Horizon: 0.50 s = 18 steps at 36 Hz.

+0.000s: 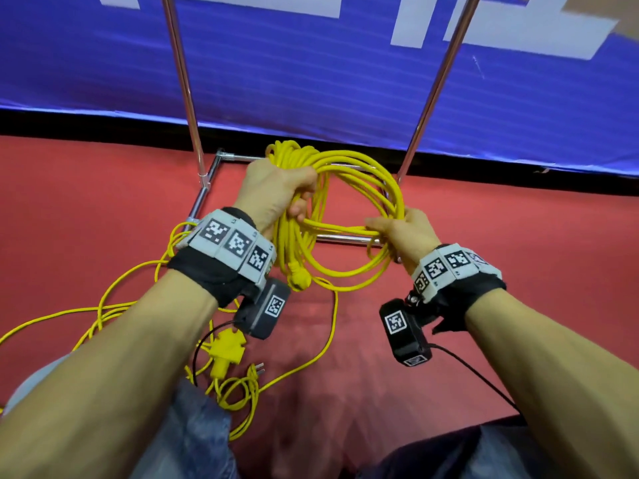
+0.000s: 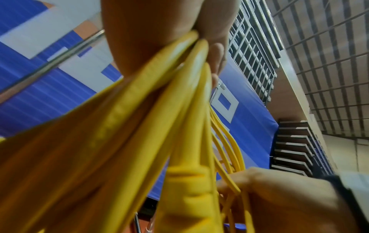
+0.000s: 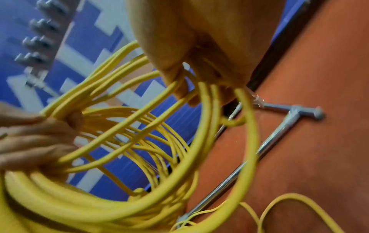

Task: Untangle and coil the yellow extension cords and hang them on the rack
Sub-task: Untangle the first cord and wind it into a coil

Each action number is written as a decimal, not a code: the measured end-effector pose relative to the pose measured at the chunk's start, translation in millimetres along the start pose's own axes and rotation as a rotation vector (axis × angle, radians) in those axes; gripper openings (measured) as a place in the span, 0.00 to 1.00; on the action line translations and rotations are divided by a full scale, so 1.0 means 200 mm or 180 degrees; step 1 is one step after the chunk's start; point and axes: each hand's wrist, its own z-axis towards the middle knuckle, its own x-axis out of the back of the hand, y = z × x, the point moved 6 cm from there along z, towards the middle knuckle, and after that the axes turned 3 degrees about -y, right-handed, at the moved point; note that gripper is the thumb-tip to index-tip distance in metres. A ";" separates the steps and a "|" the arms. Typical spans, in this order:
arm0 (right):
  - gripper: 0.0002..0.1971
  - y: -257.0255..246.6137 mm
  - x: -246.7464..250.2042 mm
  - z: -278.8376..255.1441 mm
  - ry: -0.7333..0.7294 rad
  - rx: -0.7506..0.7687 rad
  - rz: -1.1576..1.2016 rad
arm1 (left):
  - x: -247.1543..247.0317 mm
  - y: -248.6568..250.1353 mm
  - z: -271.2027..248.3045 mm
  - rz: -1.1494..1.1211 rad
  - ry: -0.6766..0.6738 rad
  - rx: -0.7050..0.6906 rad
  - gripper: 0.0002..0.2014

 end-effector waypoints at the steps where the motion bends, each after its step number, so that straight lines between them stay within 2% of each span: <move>1: 0.10 -0.02 -0.01 -0.01 -0.0095 0.0070 0.0079 | 0.01 0.01 0.00 0.0016 0.0014 0.0000 0.16; 4: 0.06 -0.08 -0.03 -0.03 -0.0050 0.0274 -0.0093 | 0.02 0.00 0.00 0.0227 -0.0059 0.0112 0.15; 8: 0.09 -0.15 0.00 -0.04 0.0266 0.0337 -0.0734 | 0.03 -0.06 -0.01 0.0484 -0.0029 0.0410 0.16; 10: 0.11 -0.17 -0.01 -0.04 0.0053 0.0435 -0.0113 | 0.04 -0.08 -0.01 0.0560 0.0046 0.0498 0.17; 12: 0.16 -0.22 -0.01 -0.05 -0.0436 0.0482 0.0815 | 0.04 -0.09 -0.02 0.0565 0.0098 0.0545 0.15; 16: 0.17 -0.27 0.03 -0.10 -0.1688 -0.0005 0.2251 | 0.07 -0.09 0.00 0.0434 0.0245 0.0516 0.12; 18: 0.15 -0.24 0.07 -0.10 -0.1757 -0.0275 0.2686 | 0.08 -0.09 0.01 0.0411 0.0284 0.0464 0.11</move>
